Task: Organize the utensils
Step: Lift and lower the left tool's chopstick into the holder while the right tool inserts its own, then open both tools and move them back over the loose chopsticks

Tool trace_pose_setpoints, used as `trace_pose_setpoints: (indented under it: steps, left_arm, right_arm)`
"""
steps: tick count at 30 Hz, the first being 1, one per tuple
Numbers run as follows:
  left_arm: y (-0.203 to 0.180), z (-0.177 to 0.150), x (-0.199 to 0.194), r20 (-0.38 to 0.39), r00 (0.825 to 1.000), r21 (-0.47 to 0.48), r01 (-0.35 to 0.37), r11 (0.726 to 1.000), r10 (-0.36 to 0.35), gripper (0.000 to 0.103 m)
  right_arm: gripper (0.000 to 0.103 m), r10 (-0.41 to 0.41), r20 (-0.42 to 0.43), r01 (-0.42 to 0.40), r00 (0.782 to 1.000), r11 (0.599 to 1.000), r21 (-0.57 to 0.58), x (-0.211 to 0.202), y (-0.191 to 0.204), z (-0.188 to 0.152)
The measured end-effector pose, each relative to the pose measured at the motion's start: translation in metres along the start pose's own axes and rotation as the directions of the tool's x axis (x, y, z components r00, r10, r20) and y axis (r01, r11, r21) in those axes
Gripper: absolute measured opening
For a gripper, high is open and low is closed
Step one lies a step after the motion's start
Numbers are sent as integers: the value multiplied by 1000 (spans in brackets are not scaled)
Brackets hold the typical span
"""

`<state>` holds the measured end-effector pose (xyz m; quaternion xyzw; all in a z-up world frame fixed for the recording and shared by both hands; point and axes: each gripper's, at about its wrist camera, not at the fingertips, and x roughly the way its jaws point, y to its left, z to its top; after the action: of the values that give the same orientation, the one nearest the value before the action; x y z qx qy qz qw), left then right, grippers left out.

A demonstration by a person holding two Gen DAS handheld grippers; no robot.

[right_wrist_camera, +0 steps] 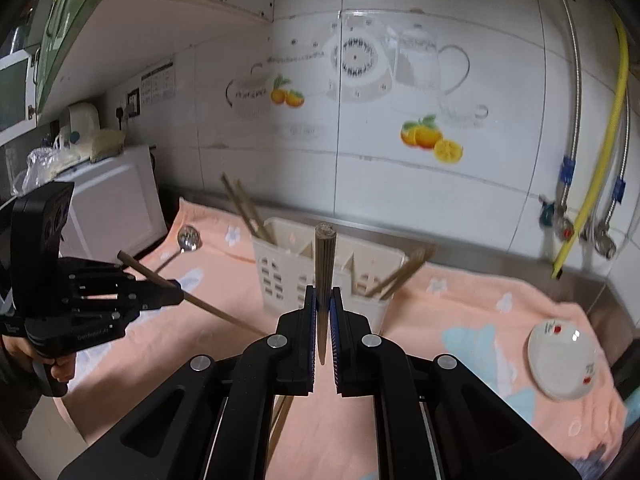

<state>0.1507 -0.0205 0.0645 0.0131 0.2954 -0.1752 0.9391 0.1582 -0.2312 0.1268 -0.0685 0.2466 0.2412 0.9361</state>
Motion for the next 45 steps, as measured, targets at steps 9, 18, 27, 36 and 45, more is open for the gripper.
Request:
trace_pose_setpoints:
  steps: [9, 18, 27, 36, 45]
  left_arm:
    - [-11, 50, -35, 111, 993, 58, 23, 998, -29, 5]
    - [-18, 92, -30, 156, 983, 130, -119, 984, 98, 5]
    - [4, 100, 24, 35, 989, 101, -149, 984, 146, 5]
    - [9, 105, 37, 38, 989, 85, -149, 985, 146, 6]
    - [6, 106, 37, 46, 989, 84, -147, 985, 144, 8]
  right_arm:
    - [7, 18, 76, -17, 997, 1000, -11, -22, -14, 53]
    - [7, -30, 101, 31, 994, 1000, -5, -3, -22, 75]
    - [7, -57, 41, 57, 998, 998, 3, 39, -28, 63]
    - [7, -67, -37, 68, 997, 997, 25, 75, -38, 44]
    - [8, -75, -47, 76, 996, 996, 35, 80, -42, 38]
